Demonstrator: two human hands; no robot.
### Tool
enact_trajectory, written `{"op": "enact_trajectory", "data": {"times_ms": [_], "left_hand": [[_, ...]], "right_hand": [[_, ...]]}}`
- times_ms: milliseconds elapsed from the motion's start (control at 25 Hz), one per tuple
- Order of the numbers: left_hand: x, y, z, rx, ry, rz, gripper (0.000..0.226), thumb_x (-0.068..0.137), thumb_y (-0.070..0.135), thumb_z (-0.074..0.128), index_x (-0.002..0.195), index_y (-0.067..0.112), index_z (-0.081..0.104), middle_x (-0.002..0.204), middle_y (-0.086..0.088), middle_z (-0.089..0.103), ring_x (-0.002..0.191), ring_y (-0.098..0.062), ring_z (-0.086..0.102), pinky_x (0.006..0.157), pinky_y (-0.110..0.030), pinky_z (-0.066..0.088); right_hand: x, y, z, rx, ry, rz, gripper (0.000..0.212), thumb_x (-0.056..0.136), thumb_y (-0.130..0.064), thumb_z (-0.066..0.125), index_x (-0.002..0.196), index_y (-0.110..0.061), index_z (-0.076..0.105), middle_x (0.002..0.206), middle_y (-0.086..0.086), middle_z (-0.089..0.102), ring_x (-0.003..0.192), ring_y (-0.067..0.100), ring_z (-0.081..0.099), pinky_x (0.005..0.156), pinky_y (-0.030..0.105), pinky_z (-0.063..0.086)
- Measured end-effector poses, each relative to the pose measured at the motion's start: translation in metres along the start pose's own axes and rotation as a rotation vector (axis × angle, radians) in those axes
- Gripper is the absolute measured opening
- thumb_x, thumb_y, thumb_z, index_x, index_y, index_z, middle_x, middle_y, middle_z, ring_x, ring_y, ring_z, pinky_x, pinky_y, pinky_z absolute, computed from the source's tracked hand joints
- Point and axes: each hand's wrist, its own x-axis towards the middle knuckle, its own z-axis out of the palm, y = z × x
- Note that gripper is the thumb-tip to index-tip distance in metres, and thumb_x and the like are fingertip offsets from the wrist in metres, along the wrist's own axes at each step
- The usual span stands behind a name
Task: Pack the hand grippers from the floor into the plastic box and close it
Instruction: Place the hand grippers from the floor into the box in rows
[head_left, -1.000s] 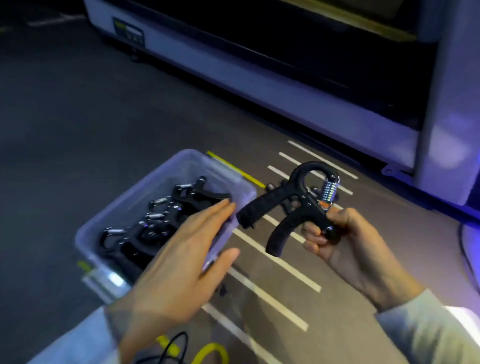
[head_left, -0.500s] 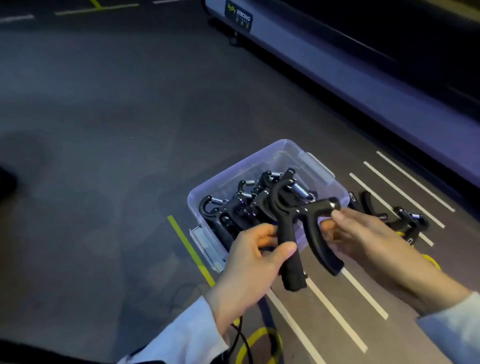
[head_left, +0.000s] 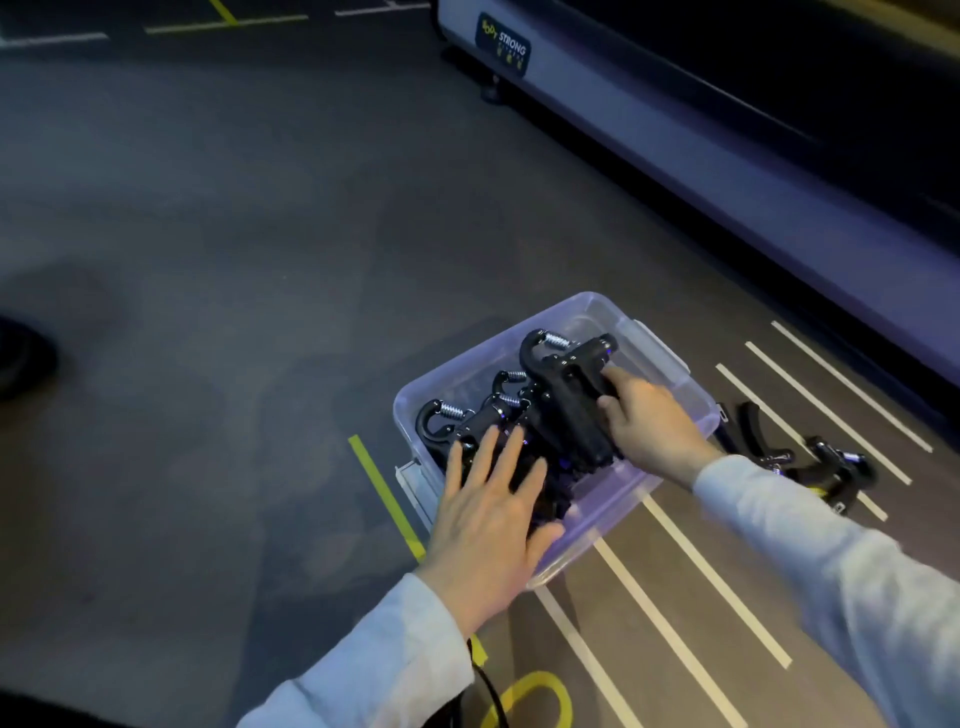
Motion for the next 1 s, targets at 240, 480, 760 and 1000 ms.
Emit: {"op": "enact_trajectory", "data": {"times_ms": [240, 480, 760, 1000], "left_hand": [[-0.008, -0.012, 0.015, 0.04, -0.048, -0.014, 0.065, 0.094, 0.054, 0.029, 0.146, 0.035, -0.003, 0.156, -0.003, -0.016, 0.143, -0.025, -0.012, 0.109, -0.045, -0.015], [0.0, -0.009, 0.013, 0.03, -0.072, 0.001, 0.066, 0.093, 0.055, 0.027, 0.146, 0.035, -0.007, 0.155, 0.001, -0.019, 0.14, -0.03, -0.019, 0.106, -0.05, -0.017], [0.024, -0.01, 0.016, 0.1, -0.074, 0.089, 0.068, 0.093, 0.056, 0.029, 0.146, 0.032, -0.006, 0.155, -0.002, -0.016, 0.141, -0.028, -0.019, 0.107, -0.054, -0.014], [0.038, -0.01, 0.02, 0.11, -0.103, 0.13, 0.063, 0.093, 0.055, 0.033, 0.147, 0.03, 0.012, 0.157, -0.002, -0.007, 0.142, -0.028, -0.012, 0.11, -0.052, -0.011]], "right_hand": [[0.017, 0.009, 0.04, -0.016, -0.127, -0.063, 0.031, 0.097, -0.011, 0.041, 0.126, -0.007, 0.049, 0.12, 0.018, 0.059, 0.116, 0.034, 0.053, 0.09, 0.036, 0.041], [0.026, 0.019, 0.049, -0.055, -0.158, -0.059, 0.042, 0.099, -0.015, 0.04, 0.141, -0.012, 0.038, 0.127, 0.017, 0.051, 0.122, 0.034, 0.047, 0.098, 0.036, 0.038], [0.021, 0.019, 0.045, -0.293, -0.089, -0.15, 0.024, 0.094, -0.015, 0.048, 0.117, -0.01, 0.053, 0.105, 0.014, 0.063, 0.1, 0.035, 0.061, 0.081, 0.04, 0.05], [0.011, 0.018, 0.039, -0.473, -0.081, -0.182, 0.024, 0.095, -0.016, 0.044, 0.118, -0.013, 0.049, 0.114, 0.006, 0.057, 0.106, 0.029, 0.059, 0.069, 0.035, 0.043]]}}
